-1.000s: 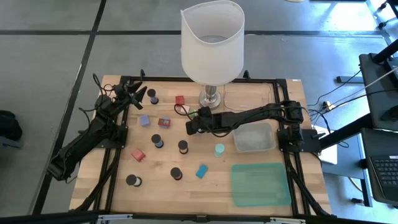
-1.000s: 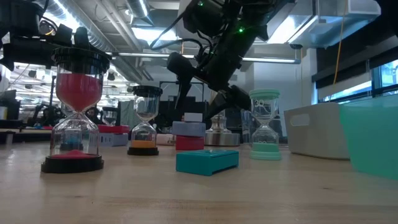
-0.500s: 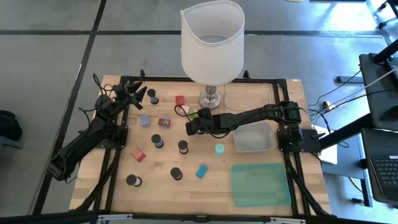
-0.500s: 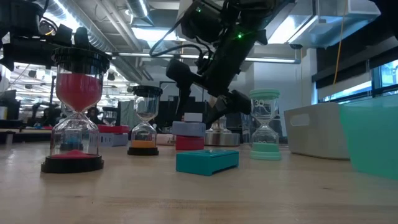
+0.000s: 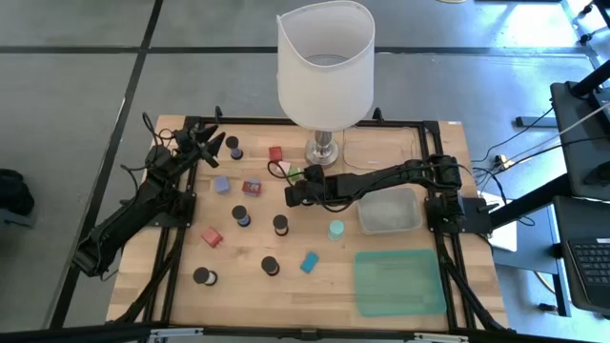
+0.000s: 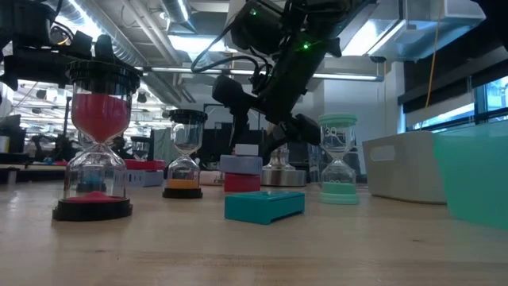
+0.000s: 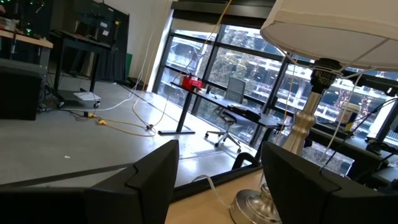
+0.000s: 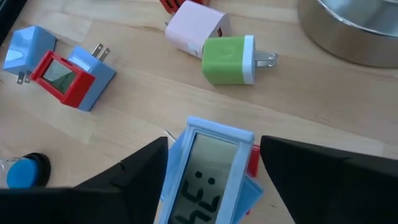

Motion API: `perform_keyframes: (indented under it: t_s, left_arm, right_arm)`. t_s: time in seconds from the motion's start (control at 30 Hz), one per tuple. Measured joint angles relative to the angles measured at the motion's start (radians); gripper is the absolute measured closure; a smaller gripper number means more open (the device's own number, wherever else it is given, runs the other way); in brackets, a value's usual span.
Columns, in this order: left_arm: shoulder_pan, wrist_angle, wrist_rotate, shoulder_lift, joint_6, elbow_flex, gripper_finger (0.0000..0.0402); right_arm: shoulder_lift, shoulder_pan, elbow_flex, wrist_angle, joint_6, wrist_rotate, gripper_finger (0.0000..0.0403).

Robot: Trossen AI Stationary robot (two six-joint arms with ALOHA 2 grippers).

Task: Pick & Place Office items
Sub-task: Put the white timer into the transparent bin

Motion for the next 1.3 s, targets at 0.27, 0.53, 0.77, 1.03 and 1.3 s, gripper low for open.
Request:
perform_keyframes:
  t_s: [0.27,0.53,0.77,1.03,1.3]
  left_arm:
    - [0.000,0.000,0.000,0.000,0.000,0.000,0.0176]
    - [0.000,-0.001,0.000,0.000,0.000,0.000,0.0175]
    - [0.000,0.000,0.000,0.000,0.000,0.000,0.0176]
    - [0.000,0.000,0.000,0.000,0.000,0.000,0.0175]
    - [0.000,0.000,0.000,0.000,0.000,0.000,0.0176]
  right_arm:
    - [0.016,0.000,0.000,0.015,0.000,-0.012,0.0184]
    - [0.019,0.000,0.000,0.027,0.000,-0.019,0.0198]
    - [0.019,0.000,0.000,0.027,0.000,-0.019,0.0199]
    - [0.019,0.000,0.000,0.042,0.000,-0.019,0.0234]
    - [0.019,0.001,0.000,0.041,-0.001,-0.006,0.0235]
